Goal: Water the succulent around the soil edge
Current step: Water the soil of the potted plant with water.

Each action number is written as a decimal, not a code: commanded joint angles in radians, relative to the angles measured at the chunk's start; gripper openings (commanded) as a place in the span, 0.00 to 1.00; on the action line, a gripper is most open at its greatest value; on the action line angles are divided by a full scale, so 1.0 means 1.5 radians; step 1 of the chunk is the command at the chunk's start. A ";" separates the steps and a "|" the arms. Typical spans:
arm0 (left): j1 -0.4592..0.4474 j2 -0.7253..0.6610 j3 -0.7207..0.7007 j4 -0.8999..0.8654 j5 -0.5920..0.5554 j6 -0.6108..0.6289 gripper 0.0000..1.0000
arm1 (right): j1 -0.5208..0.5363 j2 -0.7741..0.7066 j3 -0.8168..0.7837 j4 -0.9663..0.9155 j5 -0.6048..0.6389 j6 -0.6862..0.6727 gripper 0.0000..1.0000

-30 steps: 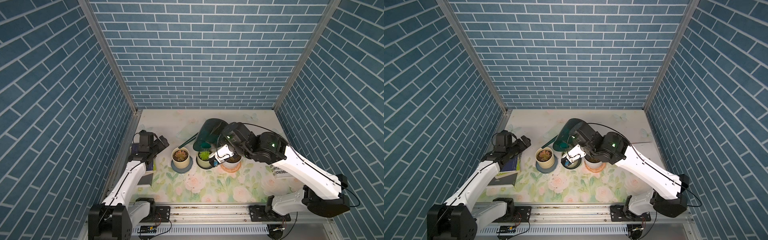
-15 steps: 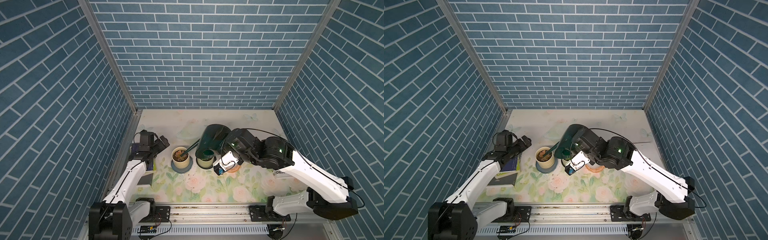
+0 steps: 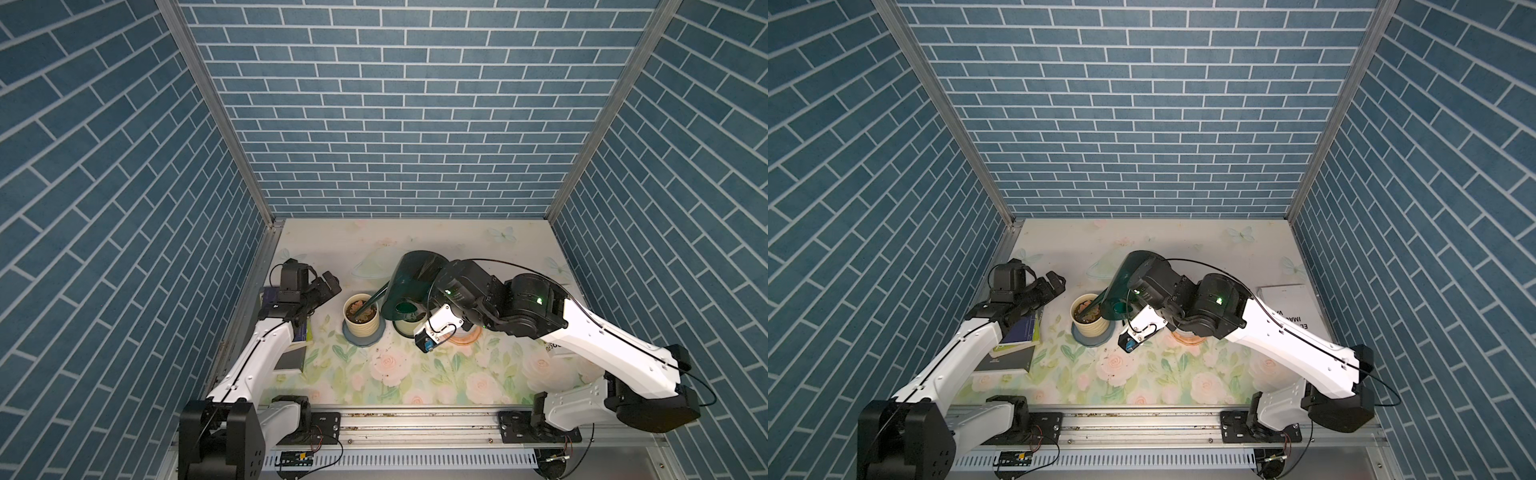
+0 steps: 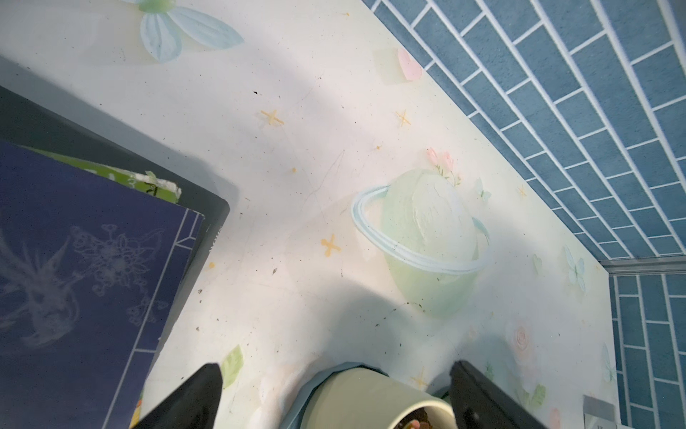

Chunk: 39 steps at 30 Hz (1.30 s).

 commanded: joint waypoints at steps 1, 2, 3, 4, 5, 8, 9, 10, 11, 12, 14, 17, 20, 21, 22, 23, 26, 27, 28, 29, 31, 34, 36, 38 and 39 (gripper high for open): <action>0.005 0.003 -0.009 0.009 0.009 0.014 1.00 | 0.002 -0.002 0.007 0.066 0.026 -0.003 0.00; 0.004 0.002 -0.011 0.009 0.010 0.014 1.00 | 0.001 -0.002 0.006 0.071 0.028 -0.005 0.00; 0.004 0.001 -0.012 0.010 0.011 0.014 1.00 | 0.001 -0.001 0.005 0.074 0.030 -0.006 0.00; 0.004 0.001 -0.012 0.011 0.011 0.014 1.00 | 0.000 -0.001 0.004 0.076 0.033 -0.007 0.00; 0.004 0.001 -0.012 0.012 0.010 0.014 1.00 | 0.000 -0.001 0.003 0.080 0.036 -0.008 0.00; 0.004 0.003 -0.012 0.013 0.009 0.016 1.00 | -0.003 -0.002 -0.005 0.088 0.054 -0.009 0.00; 0.004 0.003 -0.012 0.012 0.008 0.016 1.00 | -0.006 -0.004 -0.008 0.088 0.061 -0.010 0.00; 0.005 0.006 -0.011 0.011 0.008 0.017 1.00 | -0.009 -0.007 -0.011 0.089 0.063 -0.011 0.00; 0.004 0.008 -0.011 0.010 0.009 0.017 1.00 | -0.011 -0.010 -0.015 0.088 0.065 -0.011 0.00; 0.004 0.009 -0.010 0.009 0.009 0.017 1.00 | -0.015 -0.014 -0.016 0.087 0.067 -0.013 0.00; 0.004 0.010 -0.009 0.009 0.009 0.018 1.00 | -0.019 -0.021 -0.020 0.078 0.070 -0.015 0.00; 0.005 0.012 -0.008 0.009 0.005 0.018 1.00 | -0.023 -0.033 -0.022 0.066 0.072 -0.021 0.00; 0.004 0.011 -0.007 0.005 0.000 0.018 1.00 | -0.027 -0.046 -0.023 0.053 0.072 -0.022 0.00; 0.004 0.012 -0.007 0.004 0.000 0.017 1.00 | -0.029 -0.052 -0.025 0.050 0.072 -0.024 0.00; 0.005 0.012 -0.006 0.004 -0.001 0.017 1.00 | -0.031 -0.058 -0.027 0.047 0.072 -0.026 0.00; 0.004 0.012 -0.006 0.003 -0.002 0.017 1.00 | -0.033 -0.063 -0.030 0.044 0.069 -0.027 0.00; 0.005 0.012 -0.004 0.000 -0.006 0.015 1.00 | -0.037 -0.075 -0.038 0.026 0.058 -0.031 0.00; 0.004 0.013 -0.004 0.000 -0.008 0.014 1.00 | -0.039 -0.079 -0.041 0.017 0.051 -0.033 0.00; 0.004 0.012 -0.004 -0.001 -0.008 0.014 1.00 | -0.038 -0.085 -0.044 0.013 0.048 -0.035 0.00; 0.005 0.012 -0.003 -0.001 -0.009 0.014 1.00 | -0.039 -0.090 -0.046 0.011 0.047 -0.035 0.00; 0.004 0.013 -0.001 -0.002 -0.010 0.013 1.00 | -0.039 -0.098 -0.048 0.006 0.043 -0.036 0.00; 0.004 0.010 0.001 -0.004 -0.008 0.011 1.00 | -0.038 -0.107 -0.050 0.000 0.034 -0.035 0.00; 0.004 0.008 0.000 -0.004 -0.005 0.011 1.00 | -0.038 -0.110 -0.054 -0.007 0.025 -0.035 0.00; 0.005 0.001 -0.001 -0.003 -0.001 0.012 1.00 | -0.036 -0.109 -0.058 -0.010 0.017 -0.033 0.00; 0.004 -0.003 -0.003 -0.001 0.000 0.013 1.00 | -0.035 -0.108 -0.058 -0.011 0.015 -0.032 0.00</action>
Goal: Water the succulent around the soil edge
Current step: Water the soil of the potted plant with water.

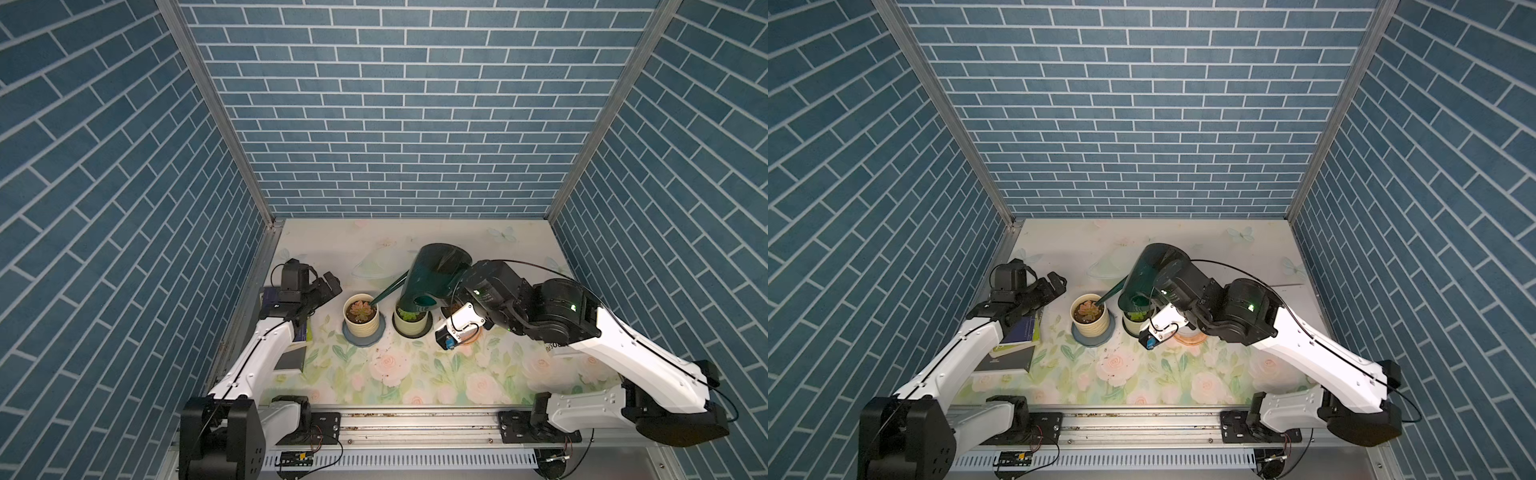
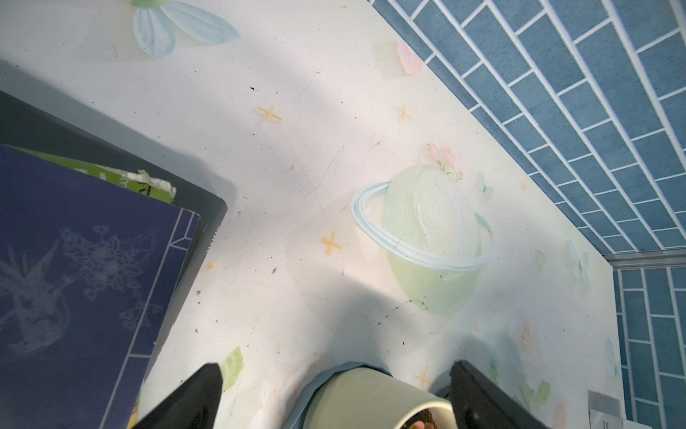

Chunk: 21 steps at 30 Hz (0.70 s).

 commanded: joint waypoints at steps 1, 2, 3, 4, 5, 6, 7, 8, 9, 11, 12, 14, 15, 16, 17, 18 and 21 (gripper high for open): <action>0.004 -0.015 -0.001 -0.006 -0.001 0.005 1.00 | 0.002 -0.013 -0.001 0.008 -0.010 -0.002 0.00; 0.004 -0.020 -0.003 -0.005 0.001 0.006 1.00 | 0.005 -0.011 -0.001 0.008 -0.011 -0.002 0.00; 0.004 -0.024 -0.002 -0.004 0.004 0.007 1.00 | 0.007 -0.009 0.001 0.009 -0.014 -0.002 0.00; 0.004 -0.026 -0.002 -0.004 0.004 0.009 1.00 | 0.009 -0.008 0.003 0.012 -0.019 -0.002 0.00; 0.004 -0.029 -0.001 -0.004 0.006 0.012 1.00 | 0.011 -0.004 0.007 0.013 -0.021 -0.002 0.00; 0.004 -0.031 0.000 -0.005 0.009 0.015 1.00 | 0.012 0.001 0.012 0.014 -0.023 -0.002 0.00; 0.004 -0.031 0.001 -0.005 0.010 0.017 1.00 | 0.013 0.006 0.017 0.014 -0.024 -0.002 0.00; 0.004 -0.031 0.002 -0.006 0.010 0.019 1.00 | 0.015 0.012 0.022 0.015 -0.027 -0.002 0.00; 0.003 -0.029 0.002 -0.006 0.010 0.021 1.00 | 0.019 0.017 0.027 0.016 -0.030 -0.002 0.00; 0.005 -0.026 0.002 -0.006 0.012 0.024 1.00 | 0.023 0.027 0.034 0.016 -0.034 -0.001 0.00; 0.005 -0.025 0.003 -0.006 0.013 0.025 1.00 | 0.025 0.031 0.036 0.016 -0.036 -0.001 0.00; 0.004 -0.022 0.003 -0.005 0.016 0.026 1.00 | 0.027 0.039 0.039 0.019 -0.037 -0.002 0.00; 0.004 -0.022 0.003 -0.005 0.017 0.027 1.00 | 0.026 0.042 0.040 0.022 -0.037 -0.003 0.00; 0.005 -0.021 0.002 -0.004 0.017 0.028 1.00 | 0.026 0.044 0.044 0.027 -0.038 -0.004 0.00; 0.004 -0.021 0.002 -0.004 0.017 0.029 1.00 | 0.027 0.049 0.049 0.033 -0.039 -0.005 0.00; 0.004 -0.021 0.001 -0.003 0.017 0.030 1.00 | 0.027 0.052 0.054 0.037 -0.041 -0.007 0.00; 0.004 -0.020 -0.001 -0.001 0.018 0.032 1.00 | 0.028 0.061 0.063 0.050 -0.046 -0.008 0.00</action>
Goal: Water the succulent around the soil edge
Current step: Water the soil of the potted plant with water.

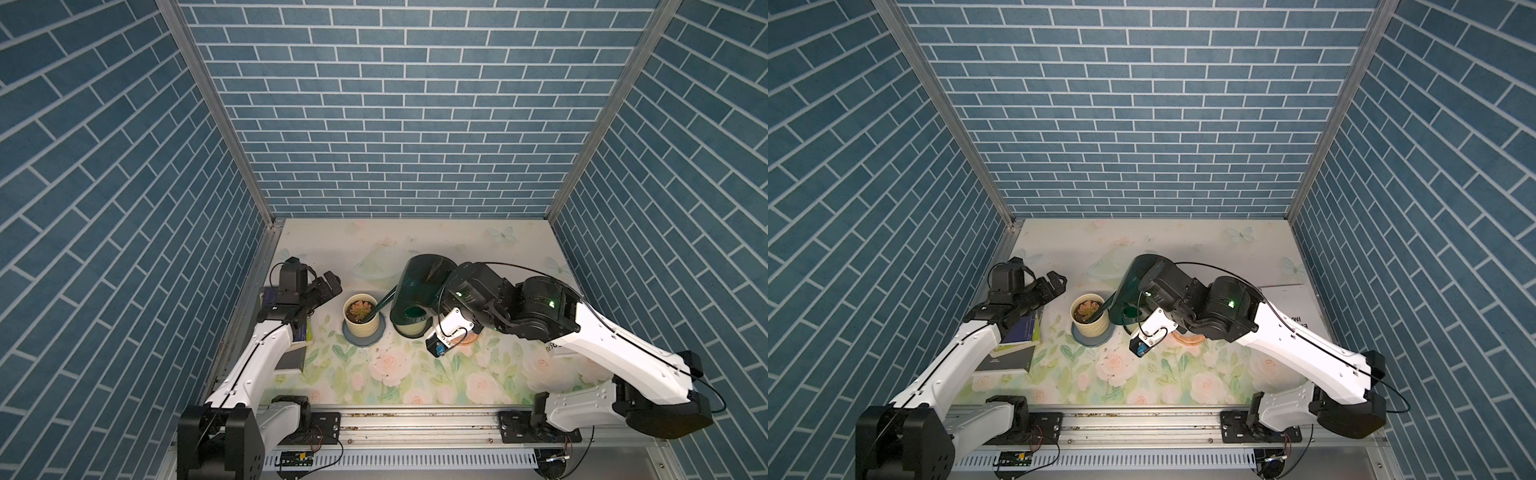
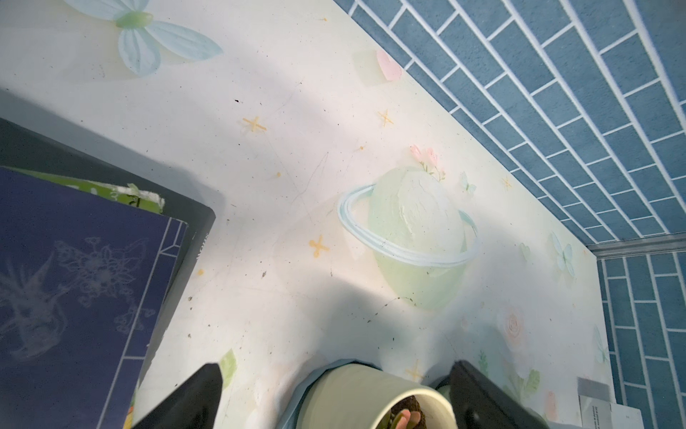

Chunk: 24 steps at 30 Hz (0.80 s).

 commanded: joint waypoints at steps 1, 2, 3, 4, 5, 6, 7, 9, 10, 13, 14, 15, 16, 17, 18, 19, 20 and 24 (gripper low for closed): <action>0.004 0.004 -0.001 0.000 0.003 0.015 1.00 | 0.004 0.006 0.034 0.050 -0.002 -0.009 0.00; 0.004 0.004 -0.002 0.000 0.004 0.015 1.00 | 0.003 0.008 0.034 0.055 -0.001 -0.010 0.00; 0.004 0.006 -0.002 0.002 0.005 0.015 1.00 | 0.003 0.011 0.034 0.060 -0.001 -0.010 0.00; 0.004 0.007 -0.003 0.003 0.007 0.016 1.00 | 0.003 0.013 0.033 0.063 -0.001 -0.011 0.00; 0.005 0.008 -0.003 0.003 0.007 0.016 1.00 | 0.003 0.015 0.033 0.072 0.000 -0.012 0.00; 0.004 0.008 -0.003 0.003 0.009 0.017 1.00 | 0.003 0.017 0.034 0.076 -0.001 -0.012 0.00; 0.005 0.009 -0.004 0.005 0.009 0.018 1.00 | 0.003 0.020 0.035 0.078 0.001 -0.012 0.00; 0.005 0.011 -0.005 0.006 0.010 0.019 1.00 | 0.003 0.025 0.033 0.084 0.012 -0.014 0.00; 0.004 0.011 -0.005 0.006 0.010 0.020 1.00 | 0.003 0.027 0.028 0.090 0.019 -0.018 0.00; 0.004 0.012 -0.005 0.006 0.011 0.021 1.00 | 0.001 0.025 -0.001 0.149 0.048 -0.025 0.00; 0.004 0.012 -0.005 0.006 0.012 0.021 1.00 | -0.001 0.025 -0.005 0.161 0.050 -0.027 0.00; 0.004 0.011 -0.005 0.006 0.011 0.021 1.00 | -0.005 0.026 -0.006 0.163 0.051 -0.031 0.00; 0.004 0.010 -0.004 0.005 0.011 0.022 1.00 | -0.008 0.027 -0.006 0.160 0.053 -0.034 0.00; 0.004 0.009 -0.005 0.005 0.011 0.022 1.00 | -0.011 0.026 -0.006 0.157 0.053 -0.037 0.00; 0.004 0.009 -0.004 0.004 0.010 0.022 1.00 | -0.015 0.024 -0.007 0.153 0.055 -0.038 0.00; 0.004 0.009 -0.005 0.004 0.009 0.022 1.00 | -0.018 0.021 -0.009 0.152 0.058 -0.040 0.00; 0.005 0.008 -0.005 0.004 0.009 0.022 1.00 | -0.022 0.018 -0.009 0.148 0.059 -0.042 0.00; 0.004 0.013 -0.003 0.003 0.008 0.023 1.00 | -0.036 0.003 -0.017 0.123 0.062 -0.056 0.00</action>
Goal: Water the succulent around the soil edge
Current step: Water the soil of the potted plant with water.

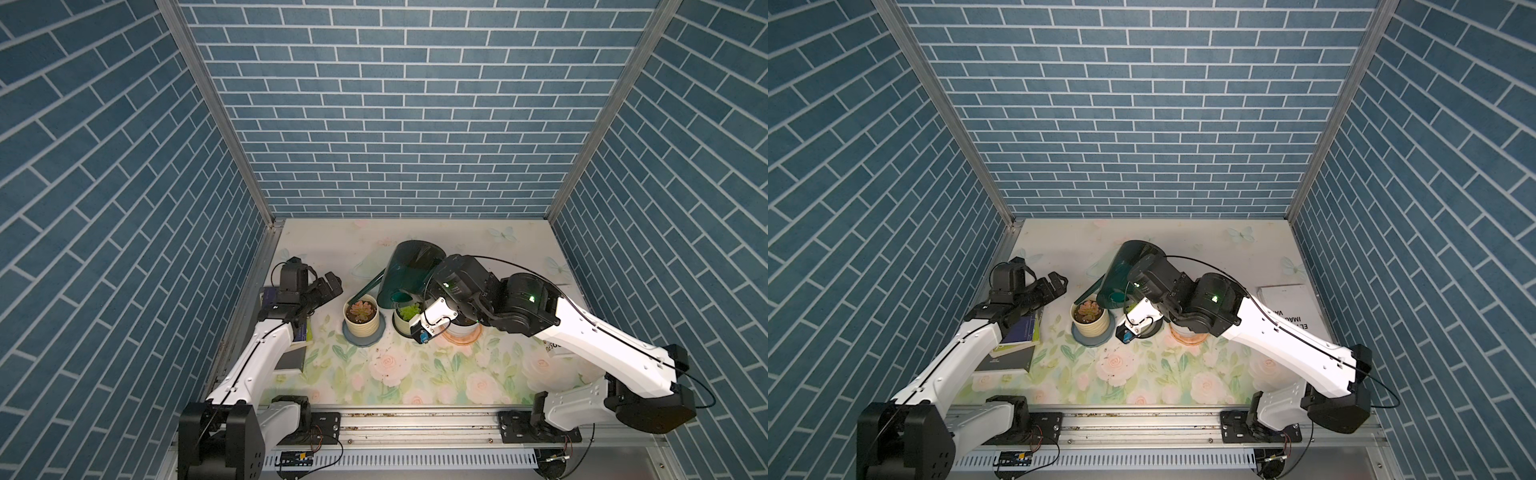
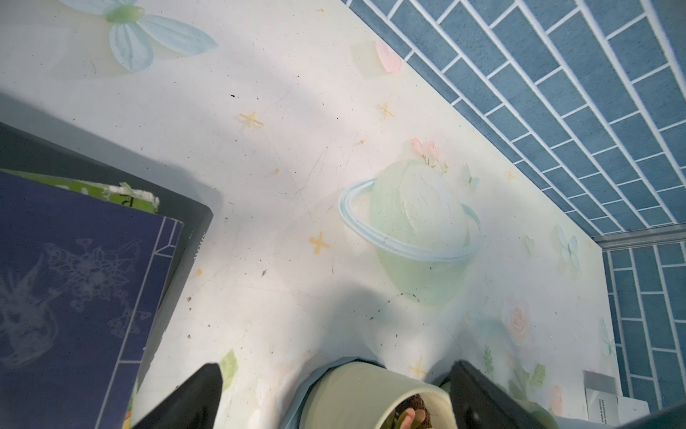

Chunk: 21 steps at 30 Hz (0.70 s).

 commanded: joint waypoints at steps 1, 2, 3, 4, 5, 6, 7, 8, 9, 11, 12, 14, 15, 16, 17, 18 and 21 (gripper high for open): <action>0.004 0.005 -0.002 0.001 0.003 0.008 1.00 | -0.015 -0.029 -0.006 0.014 0.027 -0.026 0.00; 0.005 0.004 -0.002 0.001 0.003 0.008 1.00 | -0.019 -0.033 -0.010 0.010 0.027 -0.029 0.00; 0.005 0.004 -0.002 0.001 0.002 0.007 1.00 | -0.023 -0.037 -0.011 0.007 0.026 -0.031 0.00; 0.004 0.003 -0.002 0.001 0.002 0.007 1.00 | -0.027 -0.041 -0.012 0.002 0.024 -0.033 0.00; 0.004 0.001 -0.002 0.001 0.001 0.007 1.00 | -0.028 -0.046 -0.012 -0.004 0.022 -0.035 0.00; 0.004 0.000 -0.001 -0.001 -0.001 0.008 1.00 | -0.029 -0.051 -0.010 -0.011 0.017 -0.036 0.00; 0.004 0.000 -0.001 0.000 -0.002 0.007 1.00 | -0.029 -0.055 -0.008 -0.016 0.014 -0.036 0.00; 0.005 0.001 0.001 -0.001 -0.003 0.007 1.00 | -0.029 -0.058 -0.005 -0.025 0.009 -0.036 0.00; 0.004 0.003 0.000 0.000 -0.002 0.007 1.00 | -0.030 -0.061 -0.002 -0.033 0.005 -0.035 0.00; 0.003 0.004 0.000 0.001 -0.001 0.007 1.00 | -0.029 -0.065 0.000 -0.043 -0.004 -0.034 0.00; 0.004 0.004 0.000 0.002 0.000 0.005 1.00 | -0.029 -0.066 0.000 -0.045 -0.006 -0.033 0.00; 0.004 0.004 0.000 0.002 0.000 0.005 1.00 | -0.028 -0.067 0.000 -0.051 -0.010 -0.031 0.00; 0.004 0.003 0.001 0.003 0.000 0.004 1.00 | -0.028 -0.068 0.000 -0.052 -0.011 -0.030 0.00; 0.004 0.003 0.001 0.003 -0.001 0.004 1.00 | -0.027 -0.068 0.001 -0.053 -0.014 -0.027 0.00; 0.004 0.003 0.001 0.003 -0.001 0.005 1.00 | -0.026 -0.069 0.002 -0.055 -0.017 -0.026 0.00; 0.004 0.005 0.002 0.002 -0.001 0.004 1.00 | -0.023 -0.069 0.003 -0.056 -0.019 -0.022 0.00; 0.004 0.007 0.003 0.001 0.000 0.004 1.00 | -0.016 -0.068 0.007 -0.056 -0.027 -0.014 0.00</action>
